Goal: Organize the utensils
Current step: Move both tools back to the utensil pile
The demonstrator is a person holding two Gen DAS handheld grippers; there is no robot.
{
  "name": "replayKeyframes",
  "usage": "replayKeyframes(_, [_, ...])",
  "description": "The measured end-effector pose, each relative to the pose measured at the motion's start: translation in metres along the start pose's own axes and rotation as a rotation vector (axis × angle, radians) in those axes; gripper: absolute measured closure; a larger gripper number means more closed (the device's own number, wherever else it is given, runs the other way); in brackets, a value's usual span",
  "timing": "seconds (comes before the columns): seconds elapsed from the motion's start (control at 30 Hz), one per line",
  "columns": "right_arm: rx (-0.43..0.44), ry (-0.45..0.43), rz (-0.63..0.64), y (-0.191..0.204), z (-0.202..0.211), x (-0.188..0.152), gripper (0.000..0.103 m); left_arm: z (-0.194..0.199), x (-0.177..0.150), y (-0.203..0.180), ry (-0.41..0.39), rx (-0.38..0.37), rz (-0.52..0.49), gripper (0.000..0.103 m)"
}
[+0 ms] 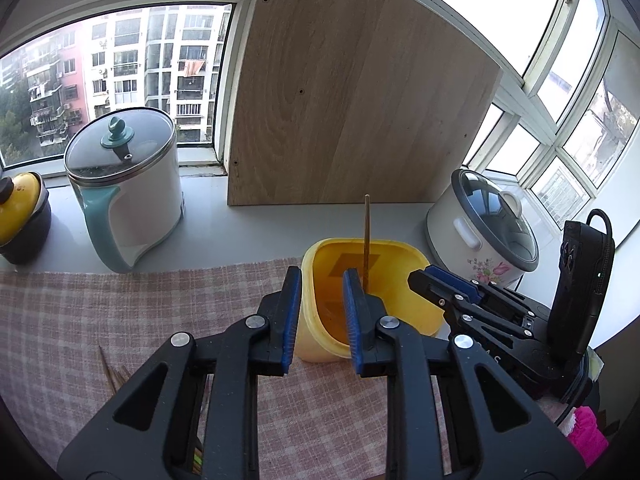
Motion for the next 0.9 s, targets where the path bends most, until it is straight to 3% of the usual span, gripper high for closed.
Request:
replayKeyframes(0.1, [0.000,-0.010,-0.011,0.007,0.009,-0.003,0.077,0.014,-0.005,0.009,-0.007,0.026,-0.022,0.083])
replayKeyframes(0.13, [0.002,-0.016,-0.013,0.009,0.013,-0.004,0.070,0.019,-0.007,0.013,-0.011,0.037,-0.029,0.083])
replayKeyframes(0.27, [0.004,-0.036,0.001,0.020,0.031,-0.011,0.057,0.042,-0.018,0.034,-0.031,0.069,-0.047,0.070])
replayKeyframes(0.33, [0.015,-0.034,0.016,0.028,0.037,-0.015,0.054,0.052,-0.024,0.047,-0.039,0.081,-0.059,0.070])
replayKeyframes(0.47, [0.043,-0.039,0.044,0.042,0.043,-0.022,0.030,0.069,-0.040,0.077,-0.041,0.110,-0.060,0.066])
replayKeyframes(0.67, [0.063,-0.035,0.063,0.059,0.042,-0.034,0.027,0.082,-0.070,0.130,0.006,0.164,0.000,0.066])
replayKeyframes(0.9, [0.103,0.041,0.114,0.094,0.026,-0.051,0.024,0.084,-0.106,0.168,0.064,0.182,0.061,0.066])
Point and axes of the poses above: each gripper's, at about its wrist camera, not at the fingertips, and z roughly against the way its jaws point, y to its left, x to its top, the point moved 7 cm from there along -z, roughly the way its jaws point, and after that the axes turned 2 degrees about -x, right-handed, at the moved point
